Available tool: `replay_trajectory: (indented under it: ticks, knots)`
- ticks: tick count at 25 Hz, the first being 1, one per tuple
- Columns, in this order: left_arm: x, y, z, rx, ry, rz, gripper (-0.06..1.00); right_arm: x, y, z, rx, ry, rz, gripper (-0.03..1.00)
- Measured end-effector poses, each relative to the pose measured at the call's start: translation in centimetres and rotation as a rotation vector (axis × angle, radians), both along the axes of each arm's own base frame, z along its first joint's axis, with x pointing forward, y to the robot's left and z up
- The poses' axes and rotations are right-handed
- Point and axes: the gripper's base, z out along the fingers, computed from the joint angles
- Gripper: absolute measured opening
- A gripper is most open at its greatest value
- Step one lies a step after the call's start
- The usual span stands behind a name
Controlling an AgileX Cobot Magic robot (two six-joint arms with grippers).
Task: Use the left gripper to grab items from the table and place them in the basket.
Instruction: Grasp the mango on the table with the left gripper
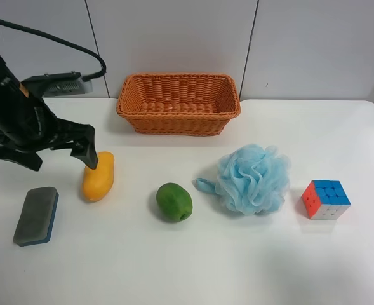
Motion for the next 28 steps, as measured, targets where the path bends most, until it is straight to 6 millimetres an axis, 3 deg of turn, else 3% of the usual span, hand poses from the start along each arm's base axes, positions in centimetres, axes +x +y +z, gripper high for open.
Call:
replay_trajectory:
  ticks: [16, 28]
  knots:
    - [3.0, -1.5, -7.0, -0.024, 0.043, 0.062, 0.99, 0.0, 0.0, 0.0, 0.000, 0.000, 0.000, 0.99]
    - [3.7, -1.9, -9.7, -0.031, 0.078, 0.096, 0.99, 0.0, 0.0, 0.0, 0.000, 0.000, 0.000, 0.99]
